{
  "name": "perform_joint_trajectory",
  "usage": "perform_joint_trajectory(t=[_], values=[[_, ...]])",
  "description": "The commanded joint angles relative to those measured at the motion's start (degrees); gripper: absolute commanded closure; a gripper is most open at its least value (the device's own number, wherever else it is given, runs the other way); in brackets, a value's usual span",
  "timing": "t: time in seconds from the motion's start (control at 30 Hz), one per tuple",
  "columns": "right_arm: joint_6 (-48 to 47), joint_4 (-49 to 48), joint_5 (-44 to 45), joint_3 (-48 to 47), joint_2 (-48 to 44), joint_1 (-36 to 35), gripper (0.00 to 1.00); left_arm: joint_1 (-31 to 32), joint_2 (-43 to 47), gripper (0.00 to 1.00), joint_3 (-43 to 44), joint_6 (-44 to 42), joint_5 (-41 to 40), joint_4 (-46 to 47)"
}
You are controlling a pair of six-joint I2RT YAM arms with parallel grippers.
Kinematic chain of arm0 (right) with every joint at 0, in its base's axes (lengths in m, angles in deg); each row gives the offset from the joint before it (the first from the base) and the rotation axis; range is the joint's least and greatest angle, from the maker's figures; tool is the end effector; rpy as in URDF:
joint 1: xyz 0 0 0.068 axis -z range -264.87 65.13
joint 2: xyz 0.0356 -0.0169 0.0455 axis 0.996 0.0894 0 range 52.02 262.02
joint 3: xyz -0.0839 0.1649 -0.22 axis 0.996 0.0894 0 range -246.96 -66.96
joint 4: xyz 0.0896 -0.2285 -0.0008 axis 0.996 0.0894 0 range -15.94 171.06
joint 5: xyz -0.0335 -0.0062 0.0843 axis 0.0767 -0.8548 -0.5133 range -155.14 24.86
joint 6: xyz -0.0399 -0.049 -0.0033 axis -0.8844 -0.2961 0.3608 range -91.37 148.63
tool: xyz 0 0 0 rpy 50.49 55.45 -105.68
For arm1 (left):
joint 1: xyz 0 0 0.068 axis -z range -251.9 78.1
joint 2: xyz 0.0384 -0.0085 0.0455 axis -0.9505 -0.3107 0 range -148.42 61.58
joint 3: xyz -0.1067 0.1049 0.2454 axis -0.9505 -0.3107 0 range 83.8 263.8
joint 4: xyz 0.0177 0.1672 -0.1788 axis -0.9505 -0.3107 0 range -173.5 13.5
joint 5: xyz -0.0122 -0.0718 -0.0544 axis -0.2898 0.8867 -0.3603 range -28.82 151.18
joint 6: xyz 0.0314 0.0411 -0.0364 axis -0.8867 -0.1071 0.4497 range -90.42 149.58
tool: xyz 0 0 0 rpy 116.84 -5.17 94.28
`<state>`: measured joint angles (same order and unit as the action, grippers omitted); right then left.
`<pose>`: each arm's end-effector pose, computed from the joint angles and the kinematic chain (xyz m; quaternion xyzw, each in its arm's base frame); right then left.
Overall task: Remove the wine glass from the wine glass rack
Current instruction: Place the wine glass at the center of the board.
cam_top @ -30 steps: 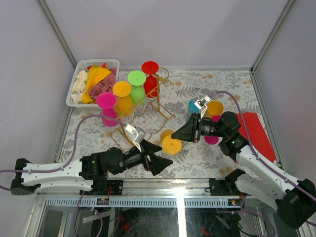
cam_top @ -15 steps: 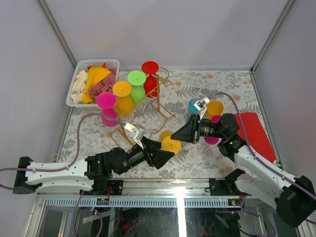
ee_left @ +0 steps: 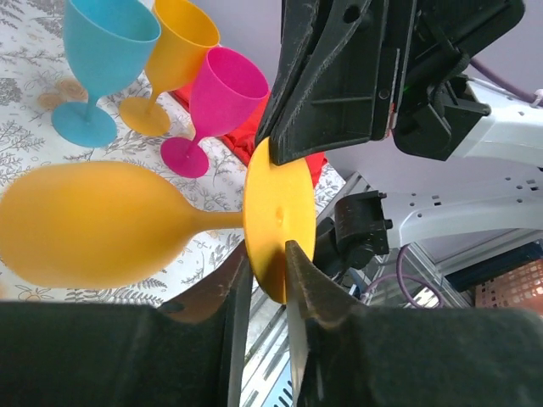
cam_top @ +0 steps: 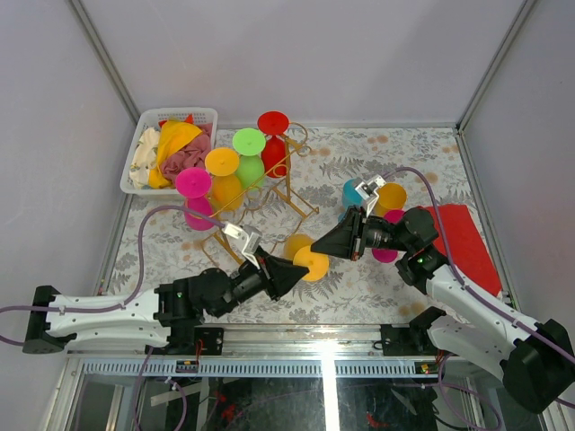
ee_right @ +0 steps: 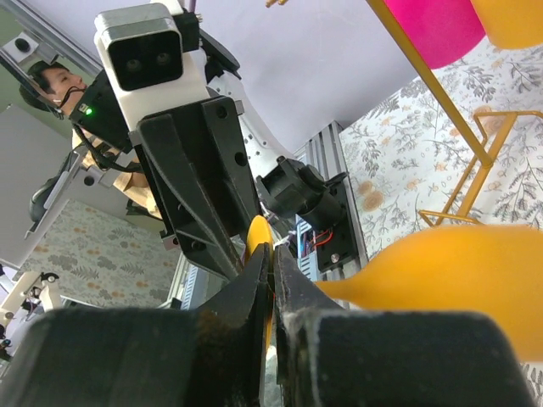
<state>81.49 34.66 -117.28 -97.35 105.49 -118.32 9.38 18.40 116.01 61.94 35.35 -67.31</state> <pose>0.1346 0.1349 0.3328 -0.2559 0.5902 0.6839 0.3442 0.0465 -0.1641 0.3163 0.1482 0.7015 -0.4800 0.5056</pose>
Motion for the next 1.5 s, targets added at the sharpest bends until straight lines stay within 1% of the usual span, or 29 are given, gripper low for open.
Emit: perform_joint_trajectory(t=[0.0, 0.07, 0.1, 0.17, 0.23, 0.27, 0.3, 0.37, 0.47, 0.5, 0.6, 0.67, 0.7, 0.73, 0.83, 0.97, 1.07, 1.2, 1.47], values=[[2.1, -7.2, -0.3, 0.1, 0.1, -0.4, 1.0, -0.2, 2.4, 0.88, -0.8, -0.8, -2.0, 3.4], [2.2, -7.2, -0.4, 0.1, 0.1, -0.4, 0.99, -0.2, 3.0, 0.97, -1.2, -1.0, -2.1, 3.5], [2.1, -6.9, -0.5, 0.1, 0.1, -0.4, 0.97, -0.2, 3.1, 0.99, -1.2, -1.2, -2.1, 3.5], [1.4, -5.6, -1.2, 0.0, 0.1, -0.4, 0.93, -0.2, 3.3, 1.0, -1.3, -1.5, -1.8, 3.7], [-0.2, -3.7, -1.9, -0.3, -0.1, -0.4, 0.81, -0.2, 3.3, 1.0, -1.1, -1.9, -1.3, 3.8], [-0.8, -2.6, -2.1, -0.3, -0.3, -0.4, 0.72, -0.2, 3.1, 1.0, -0.9, -2.0, -1.1, 3.9], [-1.5, -0.9, -2.5, -0.6, -0.5, -0.5, 0.67, -0.2, 3.1, 1.0, -0.8, -2.1, -0.9, 3.9], [-3.0, 1.8, -3.4, -1.1, -0.7, -0.5, 0.63, -0.2, 2.9, 1.0, -0.5, -2.4, -0.7, 4.0], [-5.3, 5.0, -3.5, -1.5, -1.1, -0.8, 0.61, -0.2, 2.7, 1.0, -0.4, -2.7, -0.6, 4.3], [-5.8, 5.7, -3.2, -1.7, -1.3, -0.8, 0.63, -0.1, 2.6, 1.0, -0.2, -2.9, -0.5, 4.4], [-5.2, 4.6, -2.4, -1.9, -1.6, -0.8, 0.84, -0.2, 2.3, 0.99, 0.2, -3.3, 0.2, 4.2], [-3.3, 1.2, -1.9, -1.4, -1.3, -0.9, 0.99, -0.2, 2.0, 0.93, 0.3, -3.2, 0.2, 4.1], [-2.0, -0.8, -1.7, -1.0, -1.2, -0.9, 1.0, -0.2, 2.1, 0.88, 0.3, -3.0, 0.1, 4.0], [-0.8, -3.3, -1.6, -0.4, -1.1, -0.9, 1.0, -0.2, 2.0, 0.83, 0.3, -2.7, 0.0, 4.1], [1.8, -10.9, -0.5, 1.9, -1.0, -0.9, 1.0, -0.2, 2.3, 0.79, 0.1, -2.4, 0.3, 4.2], [3.0, -15.5, 0.4, 3.3, -1.6, -0.9, 1.0, -0.2, 2.5, 0.71, 0.1, -2.3, 1.8, 3.8], [3.6, -16.6, 0.3, 3.6, -1.7, -0.9, 1.0, -0.2, 2.1, 0.7, 0.2, -2.2, 3.0, 4.0], [4.4, -17.3, -0.5, 3.6, -1.7, -0.9, 1.0, -0.2, 1.0, 0.7, -0.3, -2.1, 3.6, 7.1], [5.3, -17.8, -4.1, 3.6, -1.8, -0.9, 1.0, -0.2, -1.1, 0.69, -0.5, -1.2, 2.4, 10.1]])
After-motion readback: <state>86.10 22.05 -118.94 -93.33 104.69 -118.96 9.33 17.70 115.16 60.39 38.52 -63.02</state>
